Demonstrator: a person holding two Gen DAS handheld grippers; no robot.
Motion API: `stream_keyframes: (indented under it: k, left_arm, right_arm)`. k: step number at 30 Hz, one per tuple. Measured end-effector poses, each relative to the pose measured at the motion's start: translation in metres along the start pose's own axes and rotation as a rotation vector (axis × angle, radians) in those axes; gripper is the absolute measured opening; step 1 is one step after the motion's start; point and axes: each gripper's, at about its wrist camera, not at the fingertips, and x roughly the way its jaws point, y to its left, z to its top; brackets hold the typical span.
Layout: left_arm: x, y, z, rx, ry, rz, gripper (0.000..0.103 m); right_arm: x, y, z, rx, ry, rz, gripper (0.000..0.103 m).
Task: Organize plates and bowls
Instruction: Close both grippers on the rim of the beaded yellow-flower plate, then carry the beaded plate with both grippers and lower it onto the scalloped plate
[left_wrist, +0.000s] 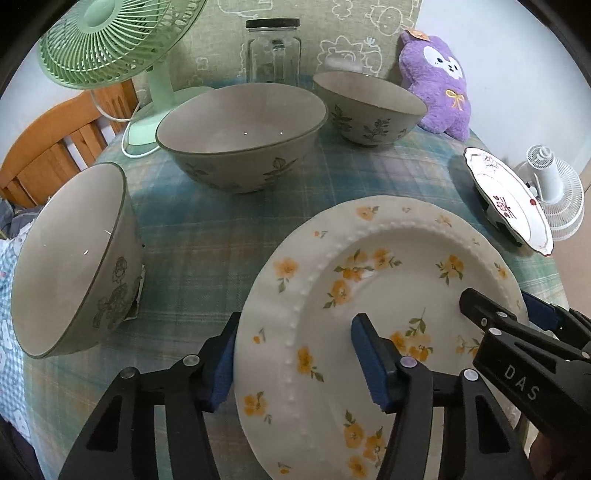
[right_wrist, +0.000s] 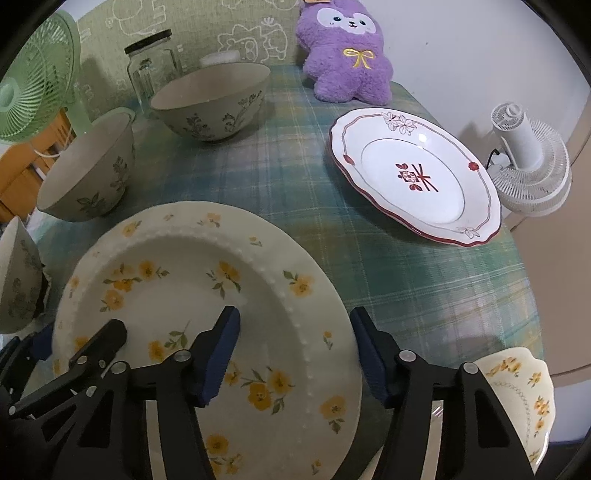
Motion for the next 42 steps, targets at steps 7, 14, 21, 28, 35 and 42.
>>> stream_keyframes:
  k: [7,14,21,28,35,42]
  left_arm:
    - [-0.005,-0.001,-0.003,0.006,-0.001,0.028,0.059]
    - [-0.015,0.008,-0.005,-0.002,0.009,0.044,0.059]
    - [-0.038,0.01,-0.008,0.013,-0.019,0.023,0.059]
    - [-0.062,-0.002,-0.019,0.045,-0.047,0.011,0.059]
    - [-0.088,-0.022,-0.032,0.032,-0.068,0.006,0.059]
    - [-0.106,-0.055,-0.049,0.009,-0.072,0.004,0.059]
  right_arm:
    - [-0.003,-0.002,-0.002,0.016,0.022,0.021,0.059]
    - [-0.016,0.005,-0.007,0.024,0.029,0.041,0.059]
    - [-0.042,0.007,-0.015,0.05,0.004,0.022,0.059]
    - [-0.07,-0.004,-0.026,0.078,-0.03,0.007,0.059]
    - [-0.1,-0.027,-0.041,0.07,-0.063,0.013,0.059]
    - [-0.118,-0.063,-0.054,0.055,-0.075,0.008,0.059]
